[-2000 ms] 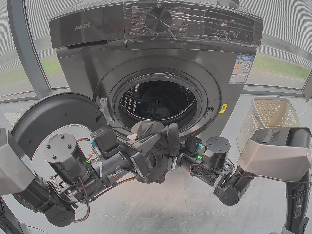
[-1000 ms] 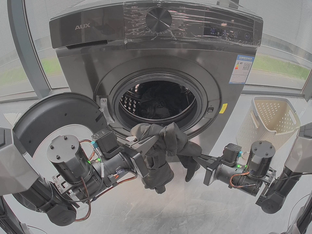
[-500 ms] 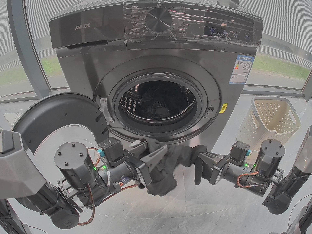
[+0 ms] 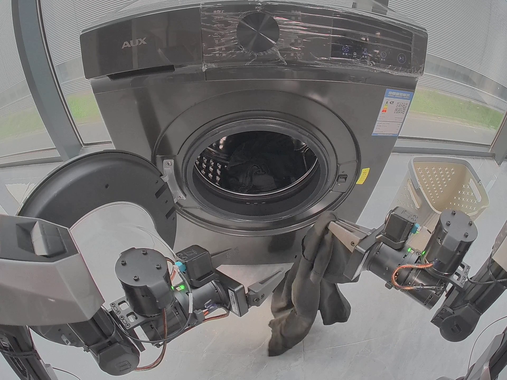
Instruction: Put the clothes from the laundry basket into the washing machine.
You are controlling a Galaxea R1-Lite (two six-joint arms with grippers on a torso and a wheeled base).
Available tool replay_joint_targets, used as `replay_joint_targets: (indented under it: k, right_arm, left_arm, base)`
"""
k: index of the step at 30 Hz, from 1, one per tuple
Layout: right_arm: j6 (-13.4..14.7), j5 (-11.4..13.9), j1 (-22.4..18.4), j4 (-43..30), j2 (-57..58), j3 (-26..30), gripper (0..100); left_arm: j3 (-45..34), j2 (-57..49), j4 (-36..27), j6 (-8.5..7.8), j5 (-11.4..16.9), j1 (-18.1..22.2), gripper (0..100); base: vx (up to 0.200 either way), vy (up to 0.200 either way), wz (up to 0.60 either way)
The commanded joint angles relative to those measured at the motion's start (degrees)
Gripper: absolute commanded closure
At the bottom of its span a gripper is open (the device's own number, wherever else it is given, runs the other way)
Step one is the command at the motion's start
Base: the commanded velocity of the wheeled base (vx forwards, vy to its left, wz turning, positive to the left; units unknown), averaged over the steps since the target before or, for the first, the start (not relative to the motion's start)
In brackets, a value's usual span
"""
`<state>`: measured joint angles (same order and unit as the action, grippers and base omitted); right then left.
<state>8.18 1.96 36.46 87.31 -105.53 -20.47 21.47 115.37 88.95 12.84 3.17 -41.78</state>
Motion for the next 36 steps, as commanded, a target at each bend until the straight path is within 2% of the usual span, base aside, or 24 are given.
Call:
replay_joint_targets:
  k: [1,10,24,32,36]
  right_arm:
    - [0.0,-1.3,0.0,-0.4,0.2,-3.2,100]
    - [0.0,-2.8,0.0,-1.4,0.0,-9.1,100]
    - [-0.1,-2.8,1.4,-2.3,2.4,-10.6,100]
    - [-0.1,-2.8,2.5,-3.8,2.3,-13.9,100]
    - [0.0,-2.8,3.0,-3.7,2.3,-13.9,100]
  left_arm:
    - [-1.2,1.5,0.2,0.0,0.2,0.0,0]
    - [-3.4,2.5,0.2,-0.18,0.3,0.3,0]
    - [-2.2,9.7,0.3,-0.36,0.6,3.9,0]
    - [3.1,15.1,0.3,0.0,0.9,3.7,0]
    - [7.4,18.0,0.3,0.26,3.2,3.9,0]
  base:
    - [0.0,0.0,0.0]
    - [0.0,0.0,0.0]
    - [0.0,0.0,0.0]
    - [0.0,0.0,0.0]
    - [0.0,0.0,0.0]
